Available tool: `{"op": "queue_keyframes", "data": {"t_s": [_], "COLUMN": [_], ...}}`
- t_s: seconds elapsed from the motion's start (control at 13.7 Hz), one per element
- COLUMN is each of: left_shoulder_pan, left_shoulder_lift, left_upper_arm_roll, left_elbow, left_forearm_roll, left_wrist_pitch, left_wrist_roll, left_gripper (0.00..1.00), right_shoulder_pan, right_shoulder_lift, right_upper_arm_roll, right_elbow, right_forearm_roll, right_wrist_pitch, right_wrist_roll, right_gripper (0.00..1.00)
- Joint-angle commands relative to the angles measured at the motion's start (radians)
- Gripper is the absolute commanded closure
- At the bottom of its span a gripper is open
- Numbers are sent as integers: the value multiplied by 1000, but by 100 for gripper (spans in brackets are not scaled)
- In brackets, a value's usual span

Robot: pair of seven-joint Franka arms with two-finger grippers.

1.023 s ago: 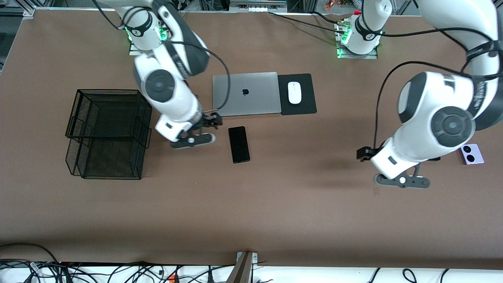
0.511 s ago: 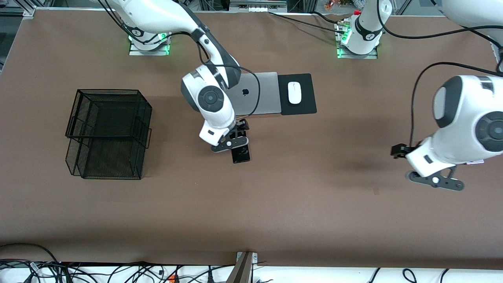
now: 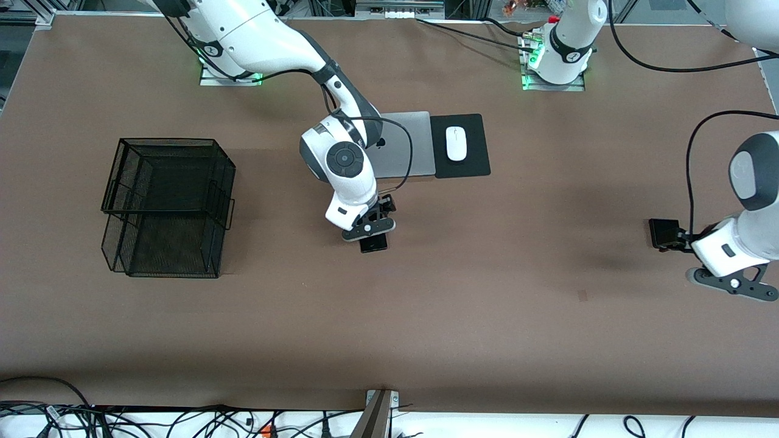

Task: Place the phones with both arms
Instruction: 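Reach the right gripper to the bar phone while the left gripper returns, then grasp the bar phone with the right gripper while the left gripper nears the flip phone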

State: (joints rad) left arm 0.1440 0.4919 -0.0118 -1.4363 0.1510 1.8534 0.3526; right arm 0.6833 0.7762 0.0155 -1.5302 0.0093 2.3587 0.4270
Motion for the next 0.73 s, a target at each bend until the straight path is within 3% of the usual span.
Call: {"op": "queue_keyframes", "data": {"t_s": [0.0,0.22,0.51,0.66], "left_shoulder_pan": [69,110,161,186], "left_shoulder_lift": [-15,4,-6,5], "left_upper_arm_roll": [-13,-13,-13,-13], "left_elbow": [-62,-104,-248,-268], "left_forearm_roll": [15,12,12,9], "left_wrist_pitch": [38,69,237,273], "left_wrist_roll": [26,19,22,14], "left_gripper": [0,0,0,0], "right_shoulder_pan": [2,10,12,16], "right_shoulder_lift": [31,49,61,61], "right_upper_arm_roll": [-8,-8,-8,-6], "right_elbow": [22,28,39,39], "right_forearm_roll": [-17,-12,-11,-12], "right_wrist_pitch": [20,33,36,36], "right_wrist_roll": [22,55,59,67], "right_gripper": [0,0,0,0]}}
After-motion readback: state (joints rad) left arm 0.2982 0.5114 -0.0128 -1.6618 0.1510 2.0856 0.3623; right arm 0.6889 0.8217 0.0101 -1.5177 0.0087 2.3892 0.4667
